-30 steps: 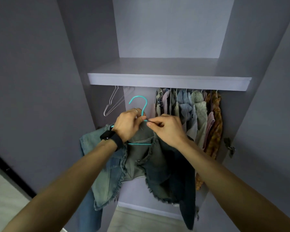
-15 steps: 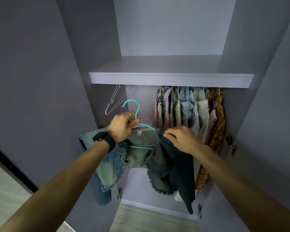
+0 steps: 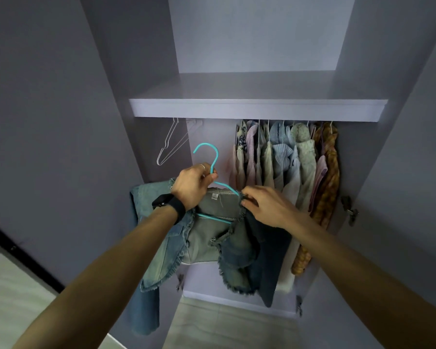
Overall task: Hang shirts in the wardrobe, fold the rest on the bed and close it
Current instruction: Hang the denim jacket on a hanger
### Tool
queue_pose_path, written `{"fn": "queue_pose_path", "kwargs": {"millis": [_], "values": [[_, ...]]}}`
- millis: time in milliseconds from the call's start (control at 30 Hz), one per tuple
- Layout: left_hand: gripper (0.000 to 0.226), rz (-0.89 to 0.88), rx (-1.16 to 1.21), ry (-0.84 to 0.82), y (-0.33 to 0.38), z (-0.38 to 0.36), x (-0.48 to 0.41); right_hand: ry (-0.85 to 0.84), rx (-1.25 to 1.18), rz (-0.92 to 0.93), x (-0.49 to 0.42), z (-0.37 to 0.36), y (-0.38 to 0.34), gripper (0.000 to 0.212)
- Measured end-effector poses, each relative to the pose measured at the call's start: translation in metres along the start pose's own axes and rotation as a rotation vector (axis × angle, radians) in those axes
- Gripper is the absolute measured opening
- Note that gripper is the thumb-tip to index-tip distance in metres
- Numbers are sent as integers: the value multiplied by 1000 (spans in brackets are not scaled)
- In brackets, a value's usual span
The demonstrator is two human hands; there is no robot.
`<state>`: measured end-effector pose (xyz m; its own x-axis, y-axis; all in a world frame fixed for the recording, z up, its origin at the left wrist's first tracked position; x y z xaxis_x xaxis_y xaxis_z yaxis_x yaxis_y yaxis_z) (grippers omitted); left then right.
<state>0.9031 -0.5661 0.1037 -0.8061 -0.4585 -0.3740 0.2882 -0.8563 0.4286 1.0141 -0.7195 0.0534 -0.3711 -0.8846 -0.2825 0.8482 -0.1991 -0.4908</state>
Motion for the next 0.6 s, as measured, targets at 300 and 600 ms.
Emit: {"fn": "queue_pose_path", "kwargs": {"millis": [300,600], "values": [[36,-30,-107,-222,-58,-19,-22,133,66,-232,-9,-36,-13,12],[65,-148,-447,-75,-136,40,-78,233,54,-486,-62,-77,-33,15]]}}
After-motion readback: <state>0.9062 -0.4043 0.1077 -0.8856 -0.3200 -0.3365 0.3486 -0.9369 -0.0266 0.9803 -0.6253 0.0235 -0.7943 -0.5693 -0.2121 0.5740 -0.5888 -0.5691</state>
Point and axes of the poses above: each hand's wrist, its own x-axis away from the middle knuckle, its own z-axis out of the back of the hand, y = z × x, the point moved 7 cm from there along -x, towards the middle knuckle, and after that the axes turned 9 degrees about -x, right-handed, at the moved point
